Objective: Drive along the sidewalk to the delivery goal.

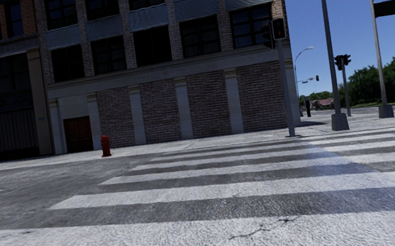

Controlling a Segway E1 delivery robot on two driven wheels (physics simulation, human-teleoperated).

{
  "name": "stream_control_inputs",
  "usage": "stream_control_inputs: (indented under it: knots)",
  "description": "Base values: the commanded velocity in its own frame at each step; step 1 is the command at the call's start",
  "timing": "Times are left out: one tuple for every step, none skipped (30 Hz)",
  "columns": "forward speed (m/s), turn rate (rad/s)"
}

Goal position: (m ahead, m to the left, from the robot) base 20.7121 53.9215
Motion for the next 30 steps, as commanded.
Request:
stream_control_inputs:
  knots:
    - [1.53,-0.41]
    - [1.53,-0.41]
    - [1.49,-0.34]
    - [1.48,-0.30]
    - [1.48,-0.30]
    - [1.46,-0.28]
    - [1.45,-0.27]
    - [1.45,-0.26]
    - [1.45,-0.26]
    - [1.45,-0.24]
    - [1.45,-0.23]
    - [1.45,-0.23]
    - [1.45,-0.23]
    - [1.45,-0.23]
    - [1.45,-0.23]
    - [1.46,-0.17]
    - [1.46,-0.17]
    - [1.47,-0.08]
    - [1.47,-0.03]
    - [1.48,0.00]
    - [1.48,0.00]
    - [1.57,0.00]
    - [2.00,0.00]
    - [2.00,0.00]
    - [2.00,0.00]
    - [2.00,0.00]
    - [2.00,0.00]
    - [2.00,0.00]
    - [2.00,0.00]
    - [2.00,0.00]
